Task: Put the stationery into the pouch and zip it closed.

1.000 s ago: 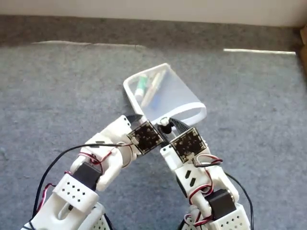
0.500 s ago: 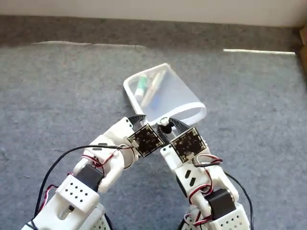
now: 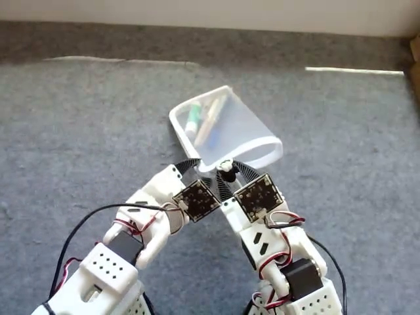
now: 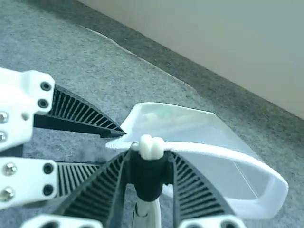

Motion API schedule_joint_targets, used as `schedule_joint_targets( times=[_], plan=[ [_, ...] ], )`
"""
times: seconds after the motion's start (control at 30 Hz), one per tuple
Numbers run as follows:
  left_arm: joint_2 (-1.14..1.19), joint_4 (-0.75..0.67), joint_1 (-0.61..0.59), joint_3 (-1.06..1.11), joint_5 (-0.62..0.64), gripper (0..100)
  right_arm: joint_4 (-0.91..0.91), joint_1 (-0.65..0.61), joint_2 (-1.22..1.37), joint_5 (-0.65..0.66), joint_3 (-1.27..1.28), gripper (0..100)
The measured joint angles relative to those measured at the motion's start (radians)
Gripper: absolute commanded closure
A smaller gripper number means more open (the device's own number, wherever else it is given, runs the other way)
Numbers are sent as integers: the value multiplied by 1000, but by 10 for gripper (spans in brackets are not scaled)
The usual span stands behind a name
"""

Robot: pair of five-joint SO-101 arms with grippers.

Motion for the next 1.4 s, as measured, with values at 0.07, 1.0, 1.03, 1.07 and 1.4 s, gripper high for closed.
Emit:
schedule_joint_targets(
  times=[0.07,1.0,1.03,1.07,1.4],
  plan=[
    [2,-28,0,15,0,915,0,0,0,0,0,962],
    [-9,110,-37,-94,-2,995,-157,206,2,5,2,962],
    [-12,130,-37,-106,-2,995,-166,215,2,6,3,962],
    [-14,146,-38,-115,-2,995,-173,224,2,6,3,962],
    [-25,170,-78,-132,-2,996,-242,313,2,5,3,962]
  ],
)
